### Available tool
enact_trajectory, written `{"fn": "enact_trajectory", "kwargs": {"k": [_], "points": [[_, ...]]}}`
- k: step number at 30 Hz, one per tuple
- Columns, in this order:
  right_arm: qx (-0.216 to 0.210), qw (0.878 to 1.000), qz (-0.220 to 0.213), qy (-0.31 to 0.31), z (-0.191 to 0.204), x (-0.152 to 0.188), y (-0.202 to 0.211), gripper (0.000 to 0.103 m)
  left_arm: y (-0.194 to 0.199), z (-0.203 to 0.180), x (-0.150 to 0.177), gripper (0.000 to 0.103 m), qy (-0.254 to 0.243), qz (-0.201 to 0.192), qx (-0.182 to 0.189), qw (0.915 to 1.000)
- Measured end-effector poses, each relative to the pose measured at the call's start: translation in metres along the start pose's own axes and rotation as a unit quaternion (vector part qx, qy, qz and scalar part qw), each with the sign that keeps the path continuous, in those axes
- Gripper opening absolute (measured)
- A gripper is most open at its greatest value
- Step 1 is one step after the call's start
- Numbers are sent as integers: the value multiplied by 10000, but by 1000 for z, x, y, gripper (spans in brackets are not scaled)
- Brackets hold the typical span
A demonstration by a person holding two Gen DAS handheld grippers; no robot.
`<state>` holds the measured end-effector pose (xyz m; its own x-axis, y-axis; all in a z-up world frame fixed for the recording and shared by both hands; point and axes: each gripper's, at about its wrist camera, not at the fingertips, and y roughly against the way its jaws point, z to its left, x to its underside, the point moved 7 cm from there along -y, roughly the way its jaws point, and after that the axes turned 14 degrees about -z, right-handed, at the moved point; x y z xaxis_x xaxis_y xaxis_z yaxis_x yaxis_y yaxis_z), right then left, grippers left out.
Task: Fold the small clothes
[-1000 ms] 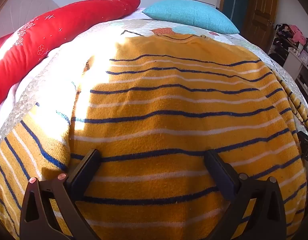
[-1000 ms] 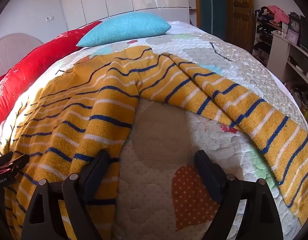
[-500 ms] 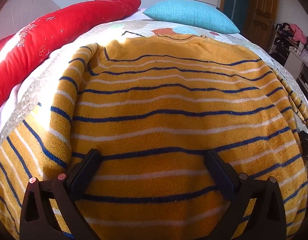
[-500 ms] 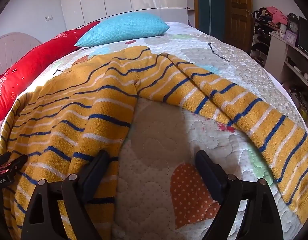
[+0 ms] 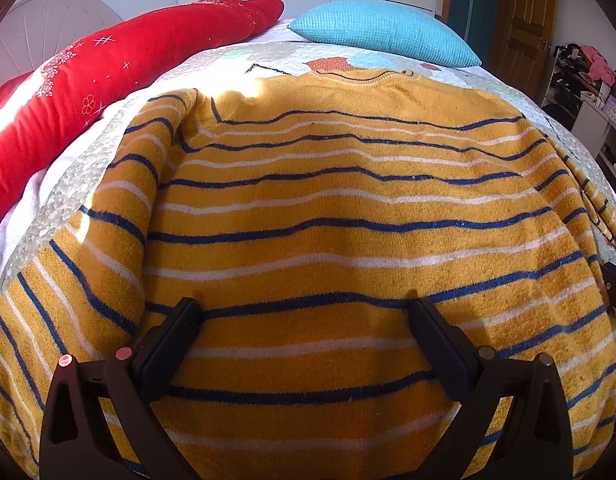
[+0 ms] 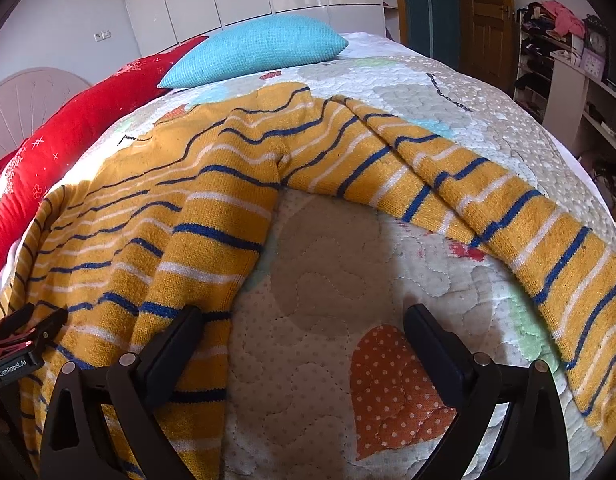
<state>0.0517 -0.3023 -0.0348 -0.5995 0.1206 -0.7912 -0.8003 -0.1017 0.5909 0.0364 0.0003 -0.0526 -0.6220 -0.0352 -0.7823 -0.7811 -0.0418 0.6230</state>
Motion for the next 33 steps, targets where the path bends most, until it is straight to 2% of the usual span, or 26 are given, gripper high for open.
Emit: {"fn": "enact_trajectory", "kwargs": {"k": [4,7,9,12,18,21,25,33], "points": [[79,9999,132,14,1,0,-1,102,1,3,-2,103,93,-52,-4,9999],[223,9994,247,-1,2,-1,4,99,10,10,-5,103,160,-187,-181,9995],[286,9992,50,-293,-2,-6,20,98,23,12,-3,103,183,-274,-199,9993],[379,9968,-468,-533,1,-18,54,93,42,16,-7,103,217,-392,-124,9989],[337,9932,-1111,-121,38,-38,102,92,75,14,-17,103,298,-572,71,9979],[183,9935,-1119,134,57,-38,106,92,84,11,-18,103,294,-579,100,9978],[87,9947,-984,281,70,-27,103,92,95,5,-17,103,-10,-729,-110,9973],[85,9968,-755,261,69,-6,98,92,117,-3,-22,103,-121,-1164,-119,9931]]}}
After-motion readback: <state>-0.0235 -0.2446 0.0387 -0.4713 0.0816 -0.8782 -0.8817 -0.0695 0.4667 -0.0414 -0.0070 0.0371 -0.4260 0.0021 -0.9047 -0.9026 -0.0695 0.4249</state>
